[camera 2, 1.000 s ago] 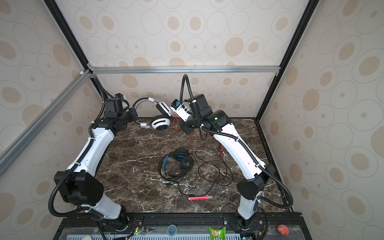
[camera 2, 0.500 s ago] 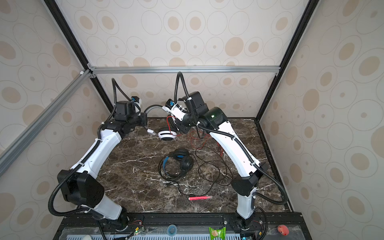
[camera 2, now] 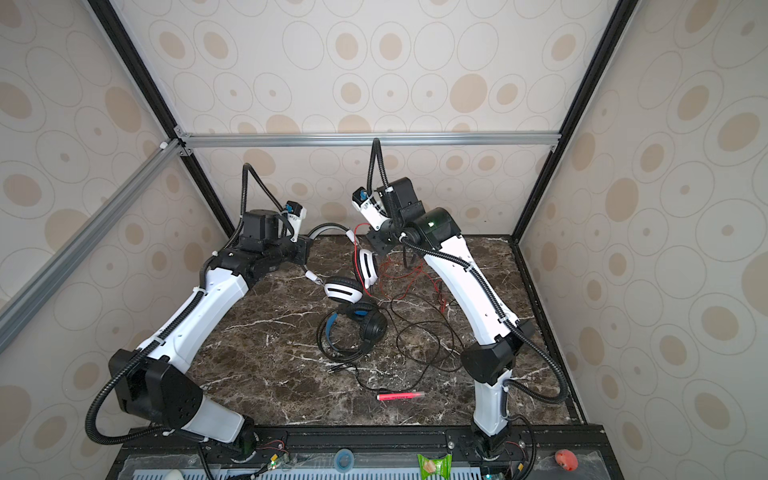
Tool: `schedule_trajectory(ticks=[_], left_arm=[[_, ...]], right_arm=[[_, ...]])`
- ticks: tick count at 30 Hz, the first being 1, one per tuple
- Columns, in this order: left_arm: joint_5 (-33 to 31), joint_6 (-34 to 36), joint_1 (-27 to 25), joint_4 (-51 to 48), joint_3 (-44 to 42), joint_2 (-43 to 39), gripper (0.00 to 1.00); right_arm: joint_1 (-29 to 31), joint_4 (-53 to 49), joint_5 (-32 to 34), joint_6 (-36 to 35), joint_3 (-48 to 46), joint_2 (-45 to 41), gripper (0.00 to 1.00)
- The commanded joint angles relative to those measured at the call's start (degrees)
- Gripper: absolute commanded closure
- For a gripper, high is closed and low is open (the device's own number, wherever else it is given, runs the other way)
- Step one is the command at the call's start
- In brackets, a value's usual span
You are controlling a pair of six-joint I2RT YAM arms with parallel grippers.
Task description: Wrap the headphones
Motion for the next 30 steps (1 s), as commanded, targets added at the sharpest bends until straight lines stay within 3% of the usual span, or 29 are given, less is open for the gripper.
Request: schedule_trajectory(ticks=[1,18,25,30], left_arm=[[5.5,0.1,-1.5,3.8,0.9,-2.8,1.00],[17.3,-13.4,-1.7,11.7,0.5,-7.3,1.00],[19.7,-15.5,-1.7,12.7,1.7,-8.7,1.00],[20.0,-17.9,-1.6,13.2,3.9,-8.9,1.00]], right_arm=[[-1.0,-0.9,-0.1,2.2,1.2,0.9,1.00],[-8.1,14.5,-14.5,12.0,-15.3,-7.4,0.85],[-9.6,24.4,-22.2,15.1,-24.4,-12.2,0.59],[-10.9,33.2,-28.4,18.0,-32.5,-16.2,0.48]])
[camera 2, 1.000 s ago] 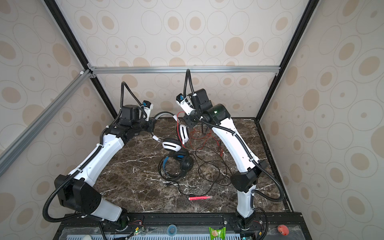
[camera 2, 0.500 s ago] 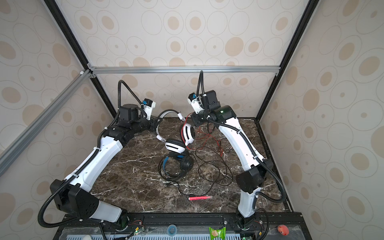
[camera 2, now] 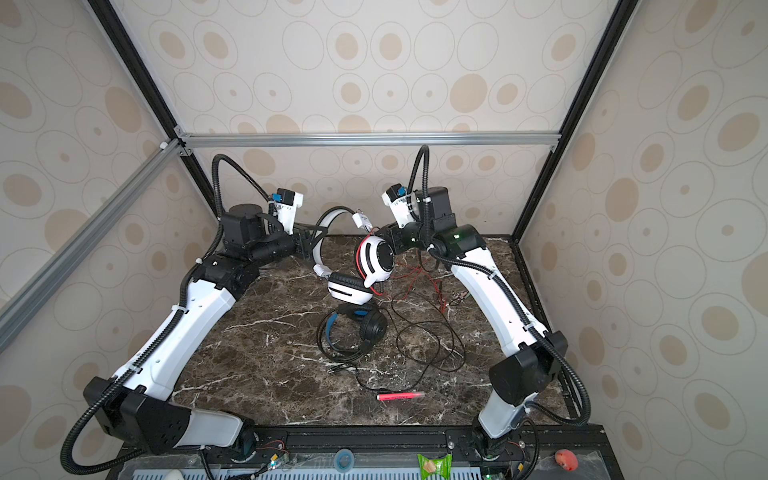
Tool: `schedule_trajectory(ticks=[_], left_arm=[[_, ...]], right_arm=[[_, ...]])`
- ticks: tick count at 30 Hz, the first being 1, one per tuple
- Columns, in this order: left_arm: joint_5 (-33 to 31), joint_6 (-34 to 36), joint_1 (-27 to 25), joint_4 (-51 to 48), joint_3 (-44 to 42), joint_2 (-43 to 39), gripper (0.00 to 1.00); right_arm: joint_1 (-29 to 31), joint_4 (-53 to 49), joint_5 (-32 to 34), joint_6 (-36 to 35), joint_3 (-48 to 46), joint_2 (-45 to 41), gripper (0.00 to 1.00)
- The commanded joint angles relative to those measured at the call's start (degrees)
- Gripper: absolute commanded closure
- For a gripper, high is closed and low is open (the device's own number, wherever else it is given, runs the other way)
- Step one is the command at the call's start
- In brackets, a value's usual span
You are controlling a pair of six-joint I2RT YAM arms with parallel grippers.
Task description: Wrap the headphones
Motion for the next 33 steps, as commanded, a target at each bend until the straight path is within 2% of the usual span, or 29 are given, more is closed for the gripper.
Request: schedule_trajectory(ticks=[1,8,21,26,33], left_arm=[[2.7,-4.9,-0.2,4.9,4.6,-2.2,1.00],[3.4,-11.7,-0.2,9.2,7.7,-1.7,1.00],[2.1,-17.1,-0.2,11.2,11.0,-1.9,1.00],[-0.6,-17.6,-0.2,10.1,10.4,-2.5,1.00],[-7.7,-22.1,-0.2,14.2,9.9,-2.4,1.00]], right_arm=[[-1.1,8.9,-6.7,3.2,-4.5,-3.0,0.46],[-1.7,17.8,-12.5,7.9,-11.4,-5.0,0.38],[-1.9,35.7,-15.5,18.7,-20.3,-0.4,0.36],[-1.8,40.7,-17.6,21.9,-22.2,3.5,0.40],[-1.8,45.7,-19.2,25.8,-26.9,5.4,0.55]])
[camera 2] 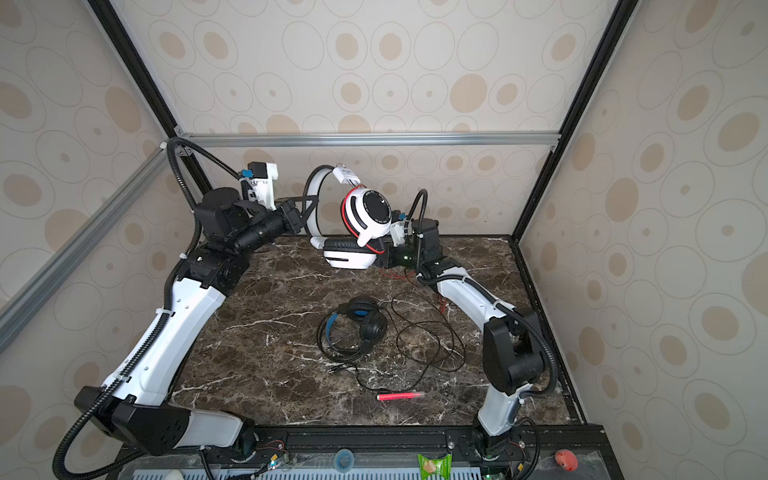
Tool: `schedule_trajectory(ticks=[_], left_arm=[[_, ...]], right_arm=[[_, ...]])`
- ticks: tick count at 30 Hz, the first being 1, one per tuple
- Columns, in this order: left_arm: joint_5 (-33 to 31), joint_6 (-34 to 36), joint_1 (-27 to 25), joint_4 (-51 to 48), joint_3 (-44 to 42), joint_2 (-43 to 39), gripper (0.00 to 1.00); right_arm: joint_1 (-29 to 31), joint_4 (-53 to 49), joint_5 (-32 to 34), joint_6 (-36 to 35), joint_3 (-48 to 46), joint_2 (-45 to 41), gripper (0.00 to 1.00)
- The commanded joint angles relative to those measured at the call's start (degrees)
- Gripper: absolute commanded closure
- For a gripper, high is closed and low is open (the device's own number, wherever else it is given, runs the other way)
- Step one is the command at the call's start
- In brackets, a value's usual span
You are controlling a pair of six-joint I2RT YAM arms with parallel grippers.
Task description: Wrap the headphones
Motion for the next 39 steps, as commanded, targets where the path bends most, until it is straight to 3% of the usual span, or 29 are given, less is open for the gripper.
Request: schedule_trajectory(ticks=[1,4,9,16,23,29,39], left_arm=[[-4.2,-6.5,-0.2,8.1,2.6,-1.8,1.00],[-4.7,-8.7,-0.2,10.6,3.0,-0.7,1.00],[-9.1,-9.8,0.0,10.3,1.8,-0.9,1.00],[-18.3,-17.8,0.8,16.1,-1.4,0.4,1.00],[-25.6,-19.1,0.7,16.5,1.3,5.3,1.00],[-33.7,-20.2,0.3,13.2,0.4,8.0,1.00],[-38.0,-23.4,-0.2,10.3,0.9,13.3,1.00]], right_arm=[[-0.1,5.5,-1.8,3.0,-1.6,0.5,0.57],[-0.2,7.9,-2.5,4.8,-2.7,1.7,0.68],[0.0,8.2,-3.8,5.8,-2.6,2.5,0.99],[1.0,-1.6,0.7,-0.2,-5.1,-2.0,1.00],[5.4,-18.0,10.7,-10.6,-2.0,-6.7,1.00],[8.2,-24.1,18.1,-14.0,-0.4,-9.7,1.00],[12.8,-34.6,28.3,-19.8,6.1,-9.2,1.00]])
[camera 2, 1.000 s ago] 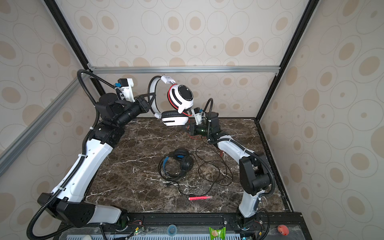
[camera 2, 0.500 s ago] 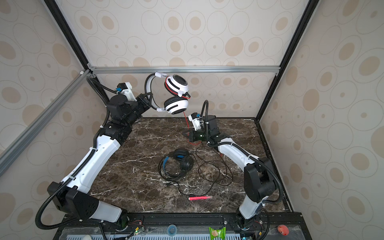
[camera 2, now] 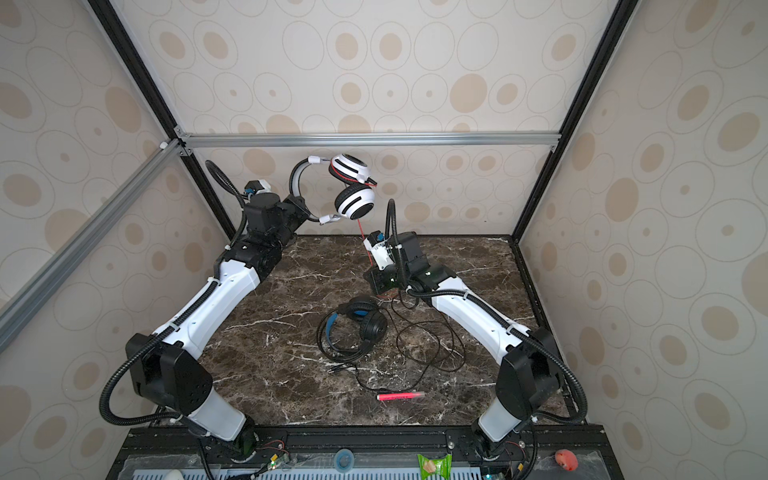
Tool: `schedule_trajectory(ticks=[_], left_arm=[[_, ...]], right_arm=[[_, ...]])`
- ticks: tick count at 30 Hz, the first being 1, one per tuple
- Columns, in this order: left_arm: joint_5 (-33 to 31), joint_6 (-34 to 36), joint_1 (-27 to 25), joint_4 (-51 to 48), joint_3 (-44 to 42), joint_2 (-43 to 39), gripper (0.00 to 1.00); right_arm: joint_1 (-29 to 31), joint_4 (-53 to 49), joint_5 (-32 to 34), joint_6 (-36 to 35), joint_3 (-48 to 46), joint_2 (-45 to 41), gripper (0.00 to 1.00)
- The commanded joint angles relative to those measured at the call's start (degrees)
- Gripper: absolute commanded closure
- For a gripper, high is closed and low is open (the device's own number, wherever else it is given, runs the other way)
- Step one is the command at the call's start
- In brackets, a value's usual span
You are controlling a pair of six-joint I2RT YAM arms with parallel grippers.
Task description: Wrap the headphones
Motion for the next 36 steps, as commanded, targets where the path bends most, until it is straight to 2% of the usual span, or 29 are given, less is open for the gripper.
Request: schedule_trajectory(ticks=[1,8,14,23,29,31,36], left_arm=[[-4.2,-3.7,-0.6,1.2,4.3,0.7,1.00],[-6.5,-3.0,-1.2,-2.1,5.7,3.2,1.00],[-9.9,1.7,-2.8,-5.1,7.5,4.9,1.00],[-15.3,14.0,-5.4,-10.4,10.9,7.1,1.00],[-15.0,22.8,-6.5,-8.7,8.0,5.3,1.00],[-17.2,27.2,-7.2,-9.0,7.3,4.4,1.00],[-21.3,37.5,-8.8,-7.5,3.2,1.0,1.00]], right_arm=[[1.7,-6.8,5.9,-4.3,4.6,-0.2,1.00],[3.8,-12.8,10.0,-6.8,12.7,2.9,1.00],[6.8,-20.7,13.5,-10.6,23.7,8.1,1.00],[9.3,-33.2,19.0,-16.6,43.4,16.9,1.00],[9.3,-38.5,20.9,-17.2,55.0,21.0,1.00],[9.4,-40.6,23.1,-18.4,58.7,21.7,1.00],[9.3,-40.9,30.5,-21.8,56.5,19.2,0.98]])
